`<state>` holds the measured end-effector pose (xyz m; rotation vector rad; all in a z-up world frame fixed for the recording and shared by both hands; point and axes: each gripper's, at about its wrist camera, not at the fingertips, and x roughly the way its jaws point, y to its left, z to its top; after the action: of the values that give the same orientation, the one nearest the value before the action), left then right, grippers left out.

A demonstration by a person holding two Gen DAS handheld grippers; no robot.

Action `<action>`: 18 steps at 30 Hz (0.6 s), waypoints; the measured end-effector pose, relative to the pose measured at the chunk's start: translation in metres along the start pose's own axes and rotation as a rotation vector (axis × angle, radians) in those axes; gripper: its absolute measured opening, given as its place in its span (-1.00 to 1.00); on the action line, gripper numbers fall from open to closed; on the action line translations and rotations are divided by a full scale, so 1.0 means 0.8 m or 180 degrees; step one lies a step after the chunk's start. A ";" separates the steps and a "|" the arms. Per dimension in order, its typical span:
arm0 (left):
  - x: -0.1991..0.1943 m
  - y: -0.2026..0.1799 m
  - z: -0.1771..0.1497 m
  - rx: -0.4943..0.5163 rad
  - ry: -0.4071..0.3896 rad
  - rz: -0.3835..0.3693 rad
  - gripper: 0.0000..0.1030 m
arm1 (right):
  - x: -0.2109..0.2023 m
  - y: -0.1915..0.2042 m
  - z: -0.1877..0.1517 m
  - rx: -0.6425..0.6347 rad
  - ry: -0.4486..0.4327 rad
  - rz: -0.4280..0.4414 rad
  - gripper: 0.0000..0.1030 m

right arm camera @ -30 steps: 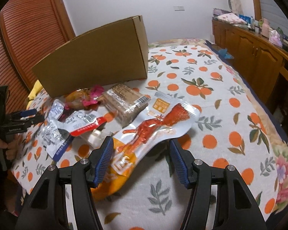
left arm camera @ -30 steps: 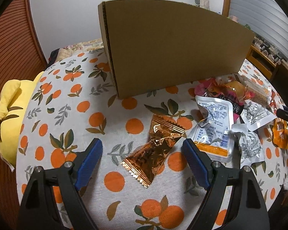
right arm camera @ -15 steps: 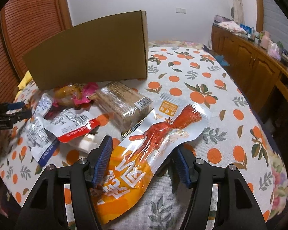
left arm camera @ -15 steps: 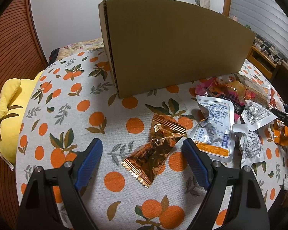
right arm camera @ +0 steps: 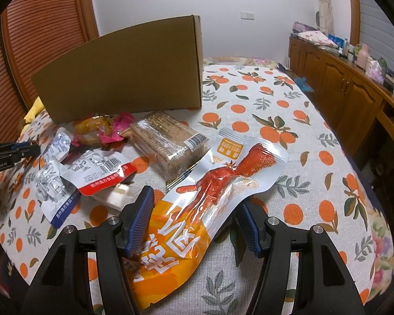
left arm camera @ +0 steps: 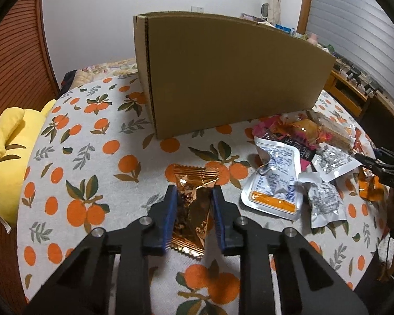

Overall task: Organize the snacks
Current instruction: 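Grasp the copper wrapped candy with the left tool while the right tool grasps the orange spicy-strip pouch, then lift both snacks and carry them over the cardboard box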

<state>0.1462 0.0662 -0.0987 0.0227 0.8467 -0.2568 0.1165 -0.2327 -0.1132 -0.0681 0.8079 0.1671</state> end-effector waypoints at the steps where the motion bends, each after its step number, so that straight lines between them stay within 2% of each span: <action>1: -0.003 -0.001 -0.001 -0.0003 -0.0016 -0.0003 -0.55 | 0.000 0.000 0.000 0.0001 -0.0001 0.0000 0.23; 6: -0.023 -0.011 0.000 -0.0005 -0.0135 -0.0069 -0.55 | 0.000 0.001 0.001 -0.0007 0.0001 -0.0016 0.22; 12: -0.041 -0.030 0.004 0.0044 -0.0243 -0.0177 -0.54 | -0.002 0.008 -0.002 -0.0149 0.0027 -0.0129 -0.07; 18: -0.044 -0.049 0.005 0.0106 -0.0267 -0.0244 -0.54 | -0.012 -0.001 -0.010 -0.0173 0.0053 -0.0093 -0.23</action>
<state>0.1176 0.0350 -0.0669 0.0106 0.7605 -0.3415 0.1042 -0.2360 -0.1119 -0.1326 0.8187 0.1611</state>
